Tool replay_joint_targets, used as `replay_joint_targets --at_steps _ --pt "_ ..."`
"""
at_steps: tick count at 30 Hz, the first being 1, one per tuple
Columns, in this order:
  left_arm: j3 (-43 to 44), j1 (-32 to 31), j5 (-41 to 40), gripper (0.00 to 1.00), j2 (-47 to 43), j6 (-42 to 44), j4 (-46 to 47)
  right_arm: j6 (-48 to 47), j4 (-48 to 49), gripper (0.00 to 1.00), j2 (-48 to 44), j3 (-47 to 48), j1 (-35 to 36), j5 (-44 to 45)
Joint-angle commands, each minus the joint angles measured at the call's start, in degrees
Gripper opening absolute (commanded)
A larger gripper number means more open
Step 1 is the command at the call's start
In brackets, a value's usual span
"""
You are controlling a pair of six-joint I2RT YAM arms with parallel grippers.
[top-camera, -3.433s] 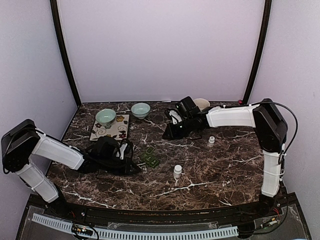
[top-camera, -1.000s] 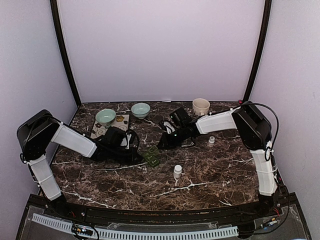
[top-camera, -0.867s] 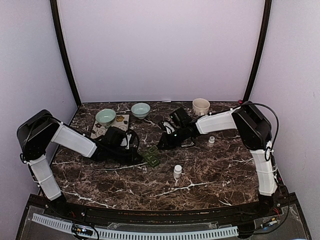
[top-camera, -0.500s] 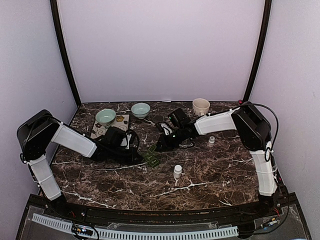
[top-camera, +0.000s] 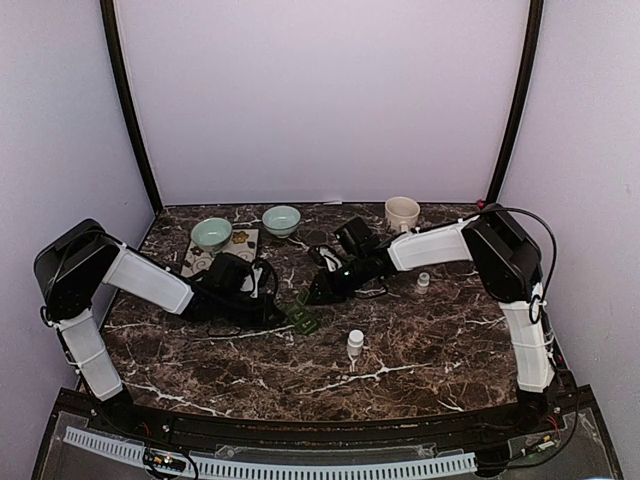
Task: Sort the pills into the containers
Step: Close the lid of the pill container on the pill container.
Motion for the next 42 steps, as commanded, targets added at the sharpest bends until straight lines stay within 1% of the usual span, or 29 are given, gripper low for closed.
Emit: replay_joint_targets --at_steps 1,8,11,21,32,42 --pt "1.0 0.4 0.4 0.0 0.3 0.9 -0.8 1.3 3.0 0.23 -1.5 -0.8 0.7 -3.0" --pt "1.1 0.5 0.5 0.0 0.3 1.0 -0.8 2.2 3.9 0.32 -1.6 -1.1 0.7 -4.5" --pt "1.2 0.5 0.6 0.0 0.3 1.0 -0.8 2.2 3.7 0.34 -1.6 -1.1 0.6 -4.2" --pt "1.2 0.5 1.2 0.0 0.2 0.9 -0.5 2.2 1.6 0.34 -1.5 -0.8 0.6 -0.7" --pt "1.6 0.5 1.5 0.0 0.1 1.0 -0.8 1.6 -1.1 0.35 -2.1 -0.8 0.3 5.3" --pt "1.8 0.4 1.8 0.0 0.2 1.0 -0.9 2.3 -0.2 0.36 -3.2 -2.3 -0.4 6.6"
